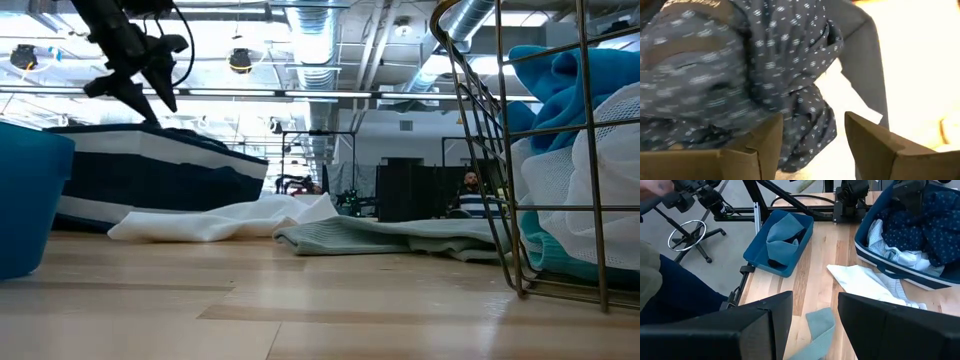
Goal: Pick & Place Cloths
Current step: Put the dark blue shirt into the blue bin
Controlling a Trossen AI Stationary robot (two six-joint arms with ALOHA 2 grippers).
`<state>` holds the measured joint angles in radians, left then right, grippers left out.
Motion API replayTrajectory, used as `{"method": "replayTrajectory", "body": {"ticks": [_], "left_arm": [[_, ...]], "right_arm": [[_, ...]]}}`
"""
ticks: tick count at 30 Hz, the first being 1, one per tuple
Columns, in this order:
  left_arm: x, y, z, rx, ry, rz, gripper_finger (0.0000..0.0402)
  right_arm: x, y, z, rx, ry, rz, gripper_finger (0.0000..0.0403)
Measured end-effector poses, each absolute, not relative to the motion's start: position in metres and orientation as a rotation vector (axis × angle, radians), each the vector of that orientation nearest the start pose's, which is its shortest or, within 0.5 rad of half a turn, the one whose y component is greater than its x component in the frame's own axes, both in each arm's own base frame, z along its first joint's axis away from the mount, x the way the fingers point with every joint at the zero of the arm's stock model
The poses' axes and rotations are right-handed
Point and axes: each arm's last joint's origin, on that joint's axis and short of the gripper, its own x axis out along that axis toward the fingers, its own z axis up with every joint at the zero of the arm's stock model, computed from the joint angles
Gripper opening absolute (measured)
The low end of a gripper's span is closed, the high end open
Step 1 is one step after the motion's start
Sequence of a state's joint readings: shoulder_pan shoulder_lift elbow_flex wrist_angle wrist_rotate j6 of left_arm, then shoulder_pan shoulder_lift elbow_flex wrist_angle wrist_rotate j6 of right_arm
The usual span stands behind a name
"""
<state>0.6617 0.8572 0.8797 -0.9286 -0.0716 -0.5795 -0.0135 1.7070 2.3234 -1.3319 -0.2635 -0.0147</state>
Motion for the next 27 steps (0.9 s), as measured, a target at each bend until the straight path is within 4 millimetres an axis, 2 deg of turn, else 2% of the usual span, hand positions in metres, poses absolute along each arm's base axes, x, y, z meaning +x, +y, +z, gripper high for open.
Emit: {"method": "replayTrajectory", "body": {"ticks": [6, 11, 14, 20, 23, 27], "left_arm": [[0.112, 0.093, 0.290, -0.722, 0.741, 1.007, 0.0195], [0.112, 0.093, 0.289, -0.703, 0.751, 1.002, 0.0195], [0.115, 0.095, 0.292, -0.692, 0.703, 0.992, 0.0195], [0.127, 0.100, 0.304, -0.663, 0.554, 0.831, 0.0188], [0.132, 0.102, 0.309, -0.633, 0.489, 0.786, 0.0160], [0.142, 0.105, 0.308, -0.494, 0.464, 0.812, 0.0078]], "right_arm": [[0.293, 0.003, 0.493, 0.110, 0.712, 0.234, 0.0154], [0.293, 0.003, 0.493, 0.133, 0.715, 0.225, 0.0154], [0.293, 0.003, 0.493, 0.126, 0.714, 0.228, 0.0154], [0.293, 0.003, 0.493, 0.125, 0.714, 0.228, 0.0154], [0.293, 0.004, 0.493, 0.096, 0.710, 0.240, 0.0154], [0.294, 0.000, 0.493, 0.056, 0.702, 0.244, 0.0154]]}}
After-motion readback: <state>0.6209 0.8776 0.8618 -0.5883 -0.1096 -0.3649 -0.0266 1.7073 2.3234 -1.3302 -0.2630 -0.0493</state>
